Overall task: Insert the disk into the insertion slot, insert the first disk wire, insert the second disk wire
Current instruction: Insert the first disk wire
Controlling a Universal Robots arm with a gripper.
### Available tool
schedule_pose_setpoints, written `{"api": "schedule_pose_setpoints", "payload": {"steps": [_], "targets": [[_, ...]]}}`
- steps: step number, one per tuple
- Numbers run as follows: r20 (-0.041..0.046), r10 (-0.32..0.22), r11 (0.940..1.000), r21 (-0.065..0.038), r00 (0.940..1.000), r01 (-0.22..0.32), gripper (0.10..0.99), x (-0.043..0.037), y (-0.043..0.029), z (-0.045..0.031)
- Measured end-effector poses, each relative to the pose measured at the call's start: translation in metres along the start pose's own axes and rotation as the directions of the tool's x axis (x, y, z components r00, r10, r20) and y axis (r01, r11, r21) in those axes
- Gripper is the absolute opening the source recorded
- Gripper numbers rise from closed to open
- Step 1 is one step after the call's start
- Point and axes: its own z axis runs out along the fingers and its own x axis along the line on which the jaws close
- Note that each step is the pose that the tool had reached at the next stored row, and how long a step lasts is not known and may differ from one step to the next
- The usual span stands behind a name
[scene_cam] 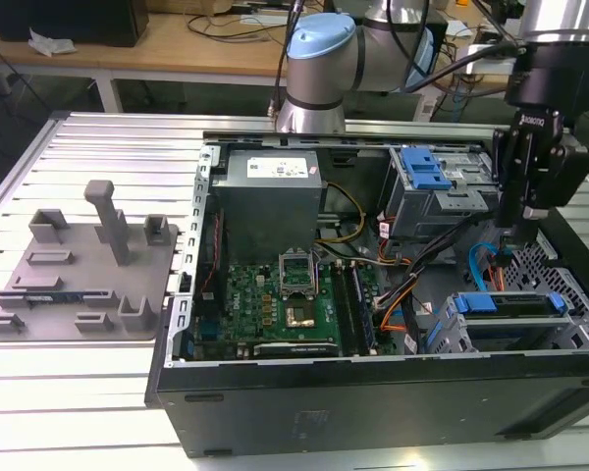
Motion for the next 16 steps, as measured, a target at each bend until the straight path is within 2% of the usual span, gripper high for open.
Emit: {"api": "schedule_pose_setpoints", "payload": {"steps": [1,2,3,7,15,16], "targets": [[-0.0016,0.000,1.0000,0.000,1.0000,0.000,0.416,-0.0004,-0.0001,0.0009],[-0.0047,0.000,1.0000,0.000,1.0000,0.000,0.416,-0.0010,0.0000,0.0010],[-0.0081,0.000,1.0000,0.001,1.0000,0.000,0.353,-0.0020,0.0002,0.0006],[-0.0263,0.000,1.0000,0.003,0.9997,0.000,0.353,-0.0057,-0.0005,0.0005],[-0.0275,0.000,1.0000,0.003,0.9996,0.000,0.353,-0.0065,-0.0022,0.0016],[-0.0273,0.001,1.0000,0.006,0.9996,-0.001,0.353,-0.0068,-0.0020,0.0021]]}}
